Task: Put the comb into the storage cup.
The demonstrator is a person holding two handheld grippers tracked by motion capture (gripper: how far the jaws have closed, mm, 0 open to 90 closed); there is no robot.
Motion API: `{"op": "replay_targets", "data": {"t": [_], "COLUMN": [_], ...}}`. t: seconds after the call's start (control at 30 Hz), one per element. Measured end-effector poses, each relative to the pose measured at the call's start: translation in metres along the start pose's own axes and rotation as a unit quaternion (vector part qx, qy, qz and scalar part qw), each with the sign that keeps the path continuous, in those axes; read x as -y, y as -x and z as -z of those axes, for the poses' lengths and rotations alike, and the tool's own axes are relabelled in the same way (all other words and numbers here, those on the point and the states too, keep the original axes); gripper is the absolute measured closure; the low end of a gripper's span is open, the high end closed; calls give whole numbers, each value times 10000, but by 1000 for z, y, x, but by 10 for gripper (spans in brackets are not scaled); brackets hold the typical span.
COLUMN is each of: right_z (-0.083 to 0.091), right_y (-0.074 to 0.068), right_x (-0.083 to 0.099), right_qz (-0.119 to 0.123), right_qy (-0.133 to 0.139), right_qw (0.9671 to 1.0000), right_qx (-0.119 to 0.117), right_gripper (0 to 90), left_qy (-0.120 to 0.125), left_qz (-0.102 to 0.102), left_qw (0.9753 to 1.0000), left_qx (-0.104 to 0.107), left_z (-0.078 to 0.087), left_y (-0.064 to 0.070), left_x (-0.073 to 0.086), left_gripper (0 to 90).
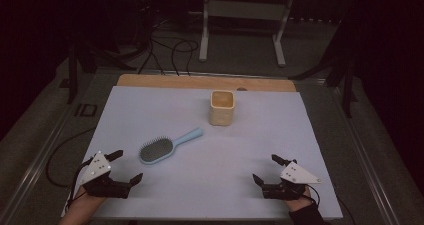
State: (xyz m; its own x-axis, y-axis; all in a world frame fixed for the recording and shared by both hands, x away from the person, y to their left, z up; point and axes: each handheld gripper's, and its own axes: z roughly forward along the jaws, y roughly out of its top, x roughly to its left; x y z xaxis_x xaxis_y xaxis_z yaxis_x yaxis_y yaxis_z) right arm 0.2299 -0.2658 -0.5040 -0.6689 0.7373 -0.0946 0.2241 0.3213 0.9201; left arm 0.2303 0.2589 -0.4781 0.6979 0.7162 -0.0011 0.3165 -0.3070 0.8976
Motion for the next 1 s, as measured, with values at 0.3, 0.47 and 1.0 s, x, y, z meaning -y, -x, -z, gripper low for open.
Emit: {"op": "replay_targets", "data": {"t": [0.3, 0.47, 1.0], "right_z": [0, -1, -1], "right_y": [0, -1, 0], "right_x": [0, -1, -1], "right_qz": [-24, 7, -40], "right_qy": [48, 48, 114], "right_qw": [10000, 10000, 9999], "right_qx": [-49, -62, -108], "right_gripper": [88, 88, 89], "left_qy": [-48, -28, -155], "left_qz": [-105, -176, -367], "left_qw": [9999, 9998, 9988], "left_qx": [50, 83, 284], "left_z": [-7, -11, -37], "left_y": [-1, -4, -7], "left_x": [-24, -41, -84], "left_gripper": [0, 0, 0]}}
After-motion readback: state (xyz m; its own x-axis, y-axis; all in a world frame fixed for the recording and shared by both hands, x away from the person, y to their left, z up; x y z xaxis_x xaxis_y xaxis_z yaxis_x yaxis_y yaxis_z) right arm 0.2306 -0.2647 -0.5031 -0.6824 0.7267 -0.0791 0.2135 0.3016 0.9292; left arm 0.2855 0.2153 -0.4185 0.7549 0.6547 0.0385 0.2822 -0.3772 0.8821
